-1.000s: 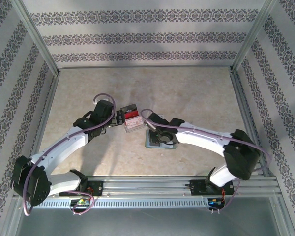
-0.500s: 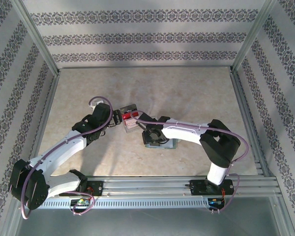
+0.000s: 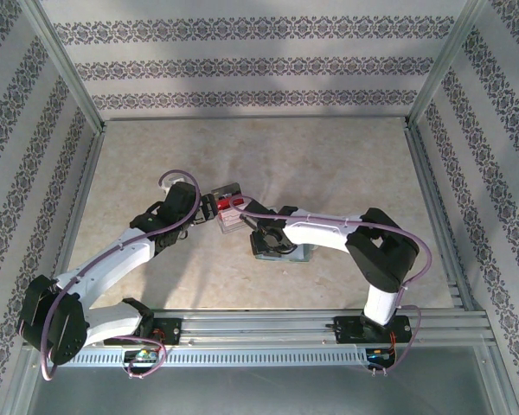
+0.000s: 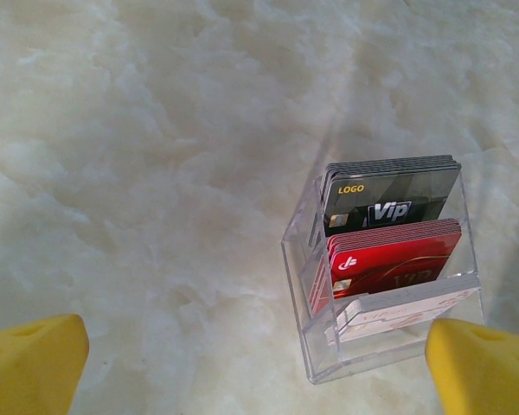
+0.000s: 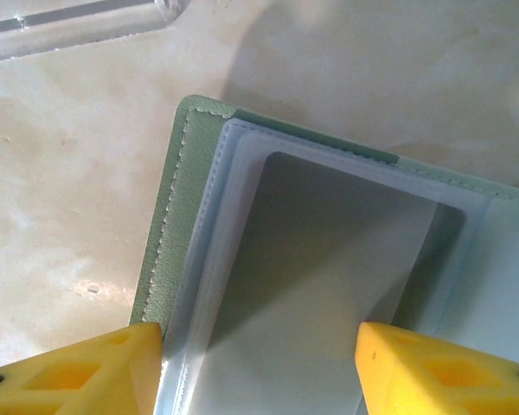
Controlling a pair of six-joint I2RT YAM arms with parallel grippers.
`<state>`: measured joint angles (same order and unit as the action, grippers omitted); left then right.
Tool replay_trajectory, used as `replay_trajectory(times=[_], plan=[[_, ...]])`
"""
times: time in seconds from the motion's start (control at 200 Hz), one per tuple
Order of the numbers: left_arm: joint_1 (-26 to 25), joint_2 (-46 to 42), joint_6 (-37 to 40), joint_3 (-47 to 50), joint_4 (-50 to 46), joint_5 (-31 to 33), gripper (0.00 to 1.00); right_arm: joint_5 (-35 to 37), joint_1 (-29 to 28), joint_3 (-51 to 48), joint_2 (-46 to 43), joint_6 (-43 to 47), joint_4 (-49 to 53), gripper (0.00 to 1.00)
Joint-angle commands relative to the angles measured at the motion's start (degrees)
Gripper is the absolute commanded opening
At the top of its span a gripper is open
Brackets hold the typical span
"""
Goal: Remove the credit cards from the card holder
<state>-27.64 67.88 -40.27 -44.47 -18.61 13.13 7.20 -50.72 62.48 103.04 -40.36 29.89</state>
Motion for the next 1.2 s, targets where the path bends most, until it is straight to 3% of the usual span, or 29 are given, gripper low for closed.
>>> replay_trajectory(times=[0.0,0.435,0.71,1.194], plan=[[0.4,0.3,-1.1,0.4,1.6,-0.4,1.00,-2.7,0.8,-2.5,1.0,-0.8,-1.1,0.58],[0.6,-0.7,-1.6,0.4,1.2,-0.6,1.00,-2.8,1.4,-4.8,-1.9,-0.2,-1.2,0.44],[0.5,-2.2,-1.1,-0.1,0.3,0.0,1.00,-2.1,1.3,-4.4,-6.5,0.8,-0.9,0.28],[0.4,-2.8,0.7,-1.8,0.0,-2.7,1.00,0.8,2.4,-6.1,-13.5,1.0,0.4,0.26]])
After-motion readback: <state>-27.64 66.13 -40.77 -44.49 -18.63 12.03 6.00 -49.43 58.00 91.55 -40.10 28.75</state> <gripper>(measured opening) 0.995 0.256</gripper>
